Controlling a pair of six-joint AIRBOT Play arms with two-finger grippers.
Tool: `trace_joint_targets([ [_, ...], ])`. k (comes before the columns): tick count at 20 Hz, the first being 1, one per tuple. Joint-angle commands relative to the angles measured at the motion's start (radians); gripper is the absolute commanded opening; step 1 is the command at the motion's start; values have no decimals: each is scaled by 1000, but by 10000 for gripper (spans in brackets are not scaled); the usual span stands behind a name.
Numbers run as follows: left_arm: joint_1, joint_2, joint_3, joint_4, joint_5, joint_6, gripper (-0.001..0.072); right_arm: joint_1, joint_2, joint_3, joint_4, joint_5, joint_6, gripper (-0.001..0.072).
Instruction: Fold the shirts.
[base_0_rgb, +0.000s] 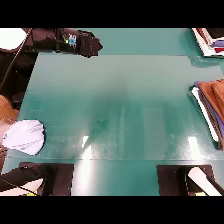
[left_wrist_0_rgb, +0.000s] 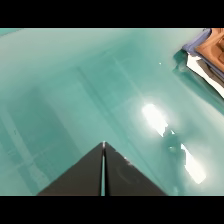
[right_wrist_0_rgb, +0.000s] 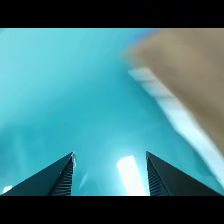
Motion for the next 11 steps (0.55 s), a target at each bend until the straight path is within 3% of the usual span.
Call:
trace_joint_targets([
  [1,0,1,0,0,12,-1,26,291,2,-1,28,-52,-1,417],
  [2,0,1,0,0,13,-1,26,356,2,-1,21,-71,-1,351],
  [3,0,1,0,0,13,-1,26,414,2,-1,21,-89,-2,234],
  [4,0,1,0,0,13,-1,26,459,2,-1,22,-109,-2,63],
  [5,0,1,0,0,13,-1,26,496,2,-1,22,-129,-4,18],
  [11,0,1,0,0,13,-1,26,552,2,-1,24,-145,-4,18],
])
